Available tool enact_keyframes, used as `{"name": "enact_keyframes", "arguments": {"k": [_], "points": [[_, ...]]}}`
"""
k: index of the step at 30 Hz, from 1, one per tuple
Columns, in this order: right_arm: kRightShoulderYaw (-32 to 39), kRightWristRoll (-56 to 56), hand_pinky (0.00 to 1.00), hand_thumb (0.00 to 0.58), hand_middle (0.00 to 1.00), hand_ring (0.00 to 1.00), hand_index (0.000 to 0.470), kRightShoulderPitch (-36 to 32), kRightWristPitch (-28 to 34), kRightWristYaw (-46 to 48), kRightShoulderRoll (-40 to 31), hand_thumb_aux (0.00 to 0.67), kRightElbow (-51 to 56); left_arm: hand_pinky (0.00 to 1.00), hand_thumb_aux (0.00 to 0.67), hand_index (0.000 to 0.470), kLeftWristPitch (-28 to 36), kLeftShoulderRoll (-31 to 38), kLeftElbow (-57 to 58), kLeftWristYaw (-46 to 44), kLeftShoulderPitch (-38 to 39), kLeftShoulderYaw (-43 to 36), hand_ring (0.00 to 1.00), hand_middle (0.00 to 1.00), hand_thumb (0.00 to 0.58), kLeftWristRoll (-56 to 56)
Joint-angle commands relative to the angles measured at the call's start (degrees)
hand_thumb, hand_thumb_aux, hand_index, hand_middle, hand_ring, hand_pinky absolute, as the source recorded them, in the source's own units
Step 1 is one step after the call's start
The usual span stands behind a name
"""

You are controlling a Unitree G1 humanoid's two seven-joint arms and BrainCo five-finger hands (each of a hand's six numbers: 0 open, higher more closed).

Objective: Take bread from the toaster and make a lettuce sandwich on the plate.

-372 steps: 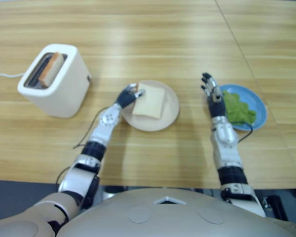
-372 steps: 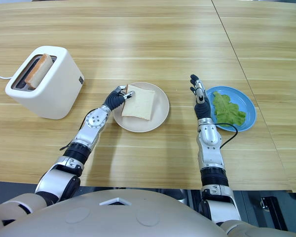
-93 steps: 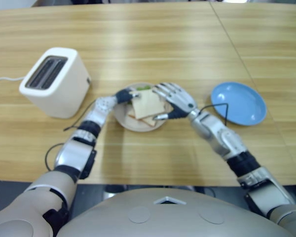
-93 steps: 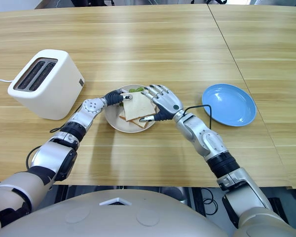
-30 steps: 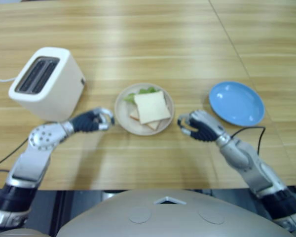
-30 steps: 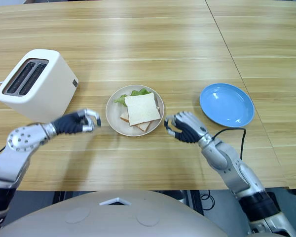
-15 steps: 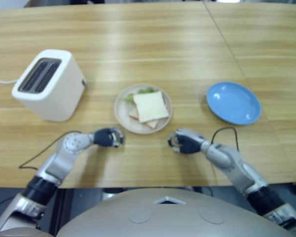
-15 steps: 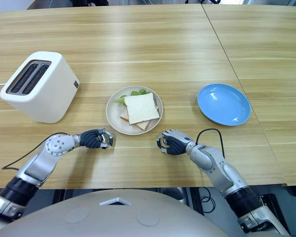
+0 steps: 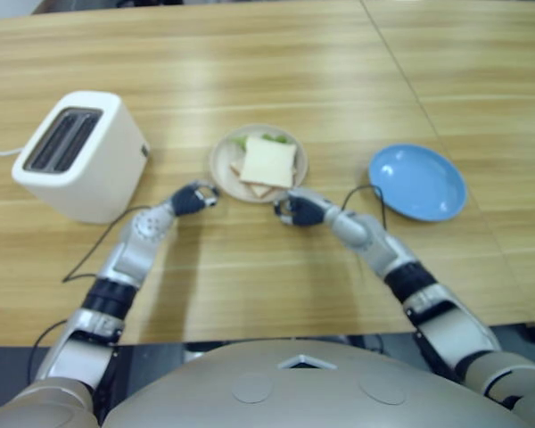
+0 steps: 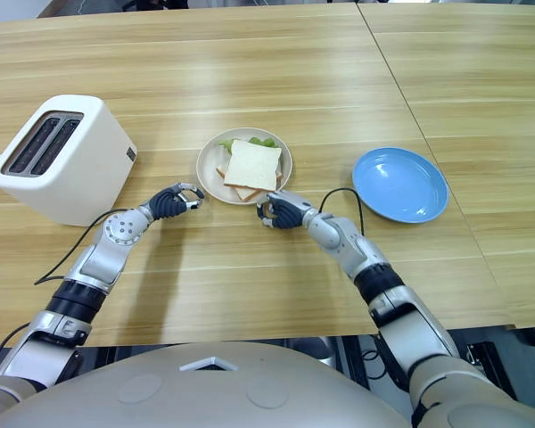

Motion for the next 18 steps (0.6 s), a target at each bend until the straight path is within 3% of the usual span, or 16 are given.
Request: {"name": "enact_keyframes", "arguments": {"k": [1, 2, 3, 4, 9, 13, 18], "points": [[-1.3, 0.2, 0.61, 0.152, 0.61, 0.61, 0.065, 1.0, -2.8, -3.5, -0.8, 0.095, -0.4, 1.00, 0.313, 0.215, 0.9, -0.6, -2.0, 1.0, 0.5, 2.1, 1.00, 1.00, 0.415, -0.9], [-1.8, 0.3, 0.15, 0.000, 0.15, 0.15, 0.000, 1.7, -3.3, -4.2, -1.5, 0.000, -1.9, 0.57, 0.000, 0.000, 1.1, -0.9, -2.8, 1.5, 0.6, 2.9, 0.57, 0.57, 0.000, -1.4], [-2.5, 0.6, 0.00, 0.000, 0.00, 0.00, 0.000, 2.7, -3.8, -4.8, -2.1, 0.000, -3.5, 0.15, 0.000, 0.000, 1.0, -1.3, -3.6, 2.3, 0.6, 4.0, 0.15, 0.15, 0.000, -1.9], [-3.4, 1.7, 0.00, 0.000, 0.00, 0.00, 0.000, 3.9, -4.1, -4.9, -2.6, 0.000, -5.4, 0.00, 0.000, 0.000, 0.5, -1.8, -4.3, 3.6, 0.6, 5.0, 0.00, 0.00, 0.000, -2.1], [-11.3, 14.2, 0.00, 0.000, 0.00, 0.00, 0.000, 10.7, -2.8, -2.9, -2.4, 0.000, -16.2, 0.00, 0.000, 0.000, -8.5, -8.8, -10.0, 13.6, 0.8, 13.0, 0.00, 0.00, 0.000, -7.3], [-16.1, 43.3, 0.00, 0.000, 0.00, 0.00, 0.000, 16.5, 7.3, 9.2, 3.5, 0.000, -28.6, 0.00, 0.000, 0.000, -13.3, -16.7, -10.9, 17.3, -0.3, 18.6, 0.00, 0.00, 0.000, -15.7], [-19.6, 50.3, 0.00, 0.000, 0.00, 0.00, 0.000, 19.5, 15.3, 9.6, 7.4, 0.000, -35.6, 0.00, 0.000, 0.000, -18.5, -22.9, -7.7, 21.9, -1.4, 19.2, 0.00, 0.00, 0.000, -16.3]]}}
